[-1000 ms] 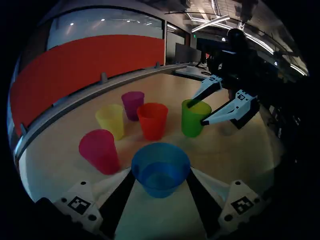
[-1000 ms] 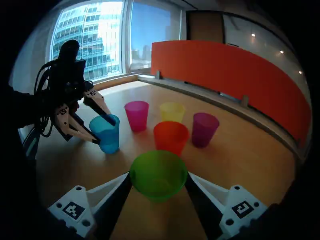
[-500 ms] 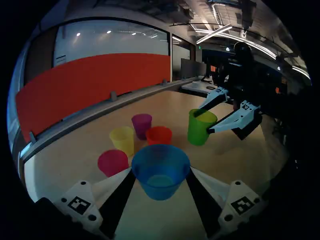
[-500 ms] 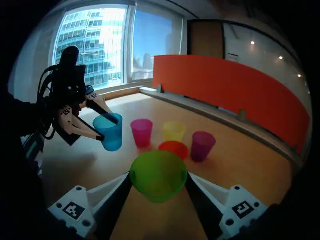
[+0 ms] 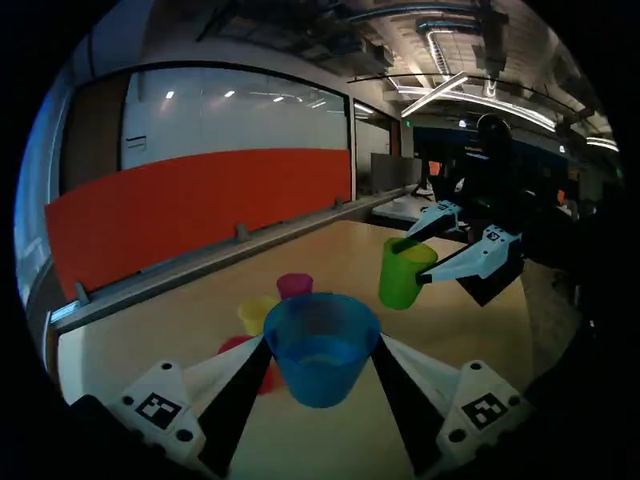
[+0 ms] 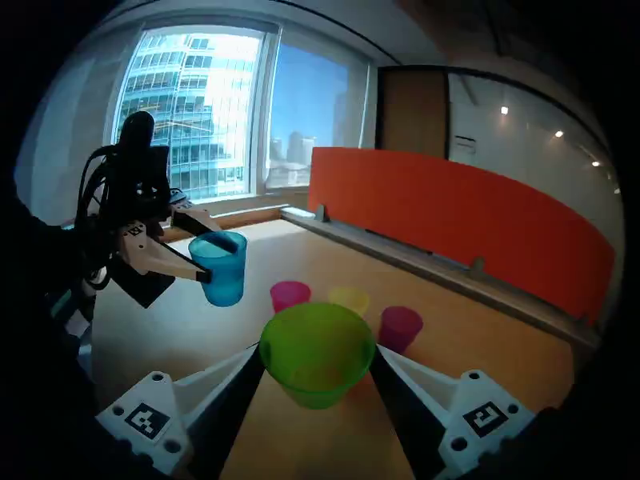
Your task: Pour water
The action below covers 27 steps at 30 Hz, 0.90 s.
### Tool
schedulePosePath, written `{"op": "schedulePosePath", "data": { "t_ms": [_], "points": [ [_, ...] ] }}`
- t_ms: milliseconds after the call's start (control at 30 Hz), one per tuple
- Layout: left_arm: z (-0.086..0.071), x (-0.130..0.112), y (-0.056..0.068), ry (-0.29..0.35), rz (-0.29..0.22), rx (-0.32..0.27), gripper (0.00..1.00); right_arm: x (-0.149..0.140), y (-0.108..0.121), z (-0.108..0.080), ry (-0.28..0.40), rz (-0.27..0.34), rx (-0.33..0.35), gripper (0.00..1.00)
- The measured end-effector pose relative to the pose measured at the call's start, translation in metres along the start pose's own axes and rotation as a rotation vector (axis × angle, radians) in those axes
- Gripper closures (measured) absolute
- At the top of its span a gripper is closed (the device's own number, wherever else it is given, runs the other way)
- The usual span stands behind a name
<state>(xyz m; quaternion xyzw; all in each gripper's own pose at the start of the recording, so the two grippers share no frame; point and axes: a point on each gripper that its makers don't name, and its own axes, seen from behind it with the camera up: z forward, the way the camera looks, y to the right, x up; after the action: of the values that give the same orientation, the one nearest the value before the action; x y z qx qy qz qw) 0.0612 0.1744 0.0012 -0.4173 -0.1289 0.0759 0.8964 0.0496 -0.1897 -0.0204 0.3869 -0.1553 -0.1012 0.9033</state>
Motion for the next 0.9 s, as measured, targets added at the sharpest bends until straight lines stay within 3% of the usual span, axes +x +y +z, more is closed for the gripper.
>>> {"op": "schedulePosePath", "data": {
  "t_ms": [500,900],
  "points": [
    [-0.016,0.031,0.005,0.081,-0.003,0.016,0.15,0.04,-0.006,-0.01,0.113,0.006,-0.003,0.08],
    [-0.02,0.045,0.011,0.137,-0.036,0.016,0.15,0.057,-0.01,-0.01,0.174,0.014,-0.004,0.08]
  ]
}}
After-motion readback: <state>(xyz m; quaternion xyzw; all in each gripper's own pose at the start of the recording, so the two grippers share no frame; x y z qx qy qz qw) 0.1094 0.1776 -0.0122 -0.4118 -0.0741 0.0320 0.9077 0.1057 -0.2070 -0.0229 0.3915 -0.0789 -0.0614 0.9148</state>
